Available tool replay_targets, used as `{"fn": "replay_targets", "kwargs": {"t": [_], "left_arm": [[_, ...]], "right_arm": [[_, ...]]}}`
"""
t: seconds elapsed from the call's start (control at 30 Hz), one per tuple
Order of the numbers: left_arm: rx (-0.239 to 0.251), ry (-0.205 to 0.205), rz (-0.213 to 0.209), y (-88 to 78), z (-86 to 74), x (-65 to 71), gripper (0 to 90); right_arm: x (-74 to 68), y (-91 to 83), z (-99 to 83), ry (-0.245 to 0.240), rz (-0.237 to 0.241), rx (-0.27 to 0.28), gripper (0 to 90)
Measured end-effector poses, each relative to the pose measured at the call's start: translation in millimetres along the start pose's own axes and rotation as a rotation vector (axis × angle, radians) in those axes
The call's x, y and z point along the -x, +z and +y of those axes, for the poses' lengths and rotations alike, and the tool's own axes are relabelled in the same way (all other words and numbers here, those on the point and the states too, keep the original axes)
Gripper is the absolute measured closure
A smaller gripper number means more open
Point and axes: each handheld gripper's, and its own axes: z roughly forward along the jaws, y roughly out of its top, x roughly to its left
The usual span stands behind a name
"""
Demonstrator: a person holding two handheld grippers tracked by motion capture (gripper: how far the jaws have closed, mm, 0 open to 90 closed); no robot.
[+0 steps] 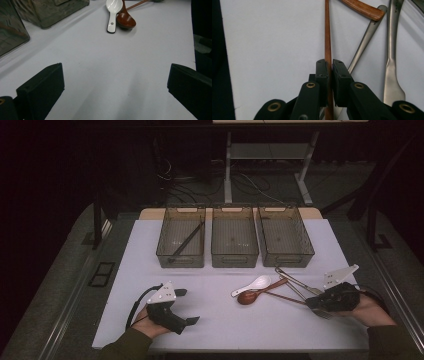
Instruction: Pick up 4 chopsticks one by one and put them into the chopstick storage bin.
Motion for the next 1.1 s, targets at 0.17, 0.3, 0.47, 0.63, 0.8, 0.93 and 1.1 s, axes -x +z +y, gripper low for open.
{"fn": "replay_targets", "kwargs": {"t": [0.17, 0.3, 0.47, 0.63, 0.8, 0.93, 1.1], "left_arm": [[-0.003, 0.0, 0.001, 0.3, 0.1, 0.2, 0.6], [-0.005, 0.0, 0.002, 0.4, 0.0, -0.1, 0.6], [-0.005, 0.001, 0.002, 0.4, 0.0, -0.1, 0.6], [-0.005, 0.002, 0.002, 0.3, 0.1, 0.1, 0.6], [-0.005, 0.001, 0.002, 0.2, 0.0, -0.1, 0.6], [-0.006, 0.002, 0.002, 0.1, 0.1, 0.2, 0.6], [-0.005, 0.001, 0.002, 0.5, 0.0, 0.0, 0.6]], "right_arm": [[-0.7, -7.3, -8.0, 0.008, -0.004, 0.013, 83.8], [-2.0, -12.8, -13.2, 0.011, -0.005, 0.021, 83.8], [-3.1, -18.7, -14.0, 0.012, -0.001, 0.054, 83.8], [-4.5, -19.0, -8.5, 0.007, 0.004, 0.077, 83.8], [-5.5, -26.9, -8.4, 0.004, -0.008, 0.095, 83.9], [-4.6, -33.7, -11.9, 0.012, -0.018, 0.118, 83.8], [-4.3, -39.6, -12.3, 0.016, -0.023, 0.149, 83.8]]}}
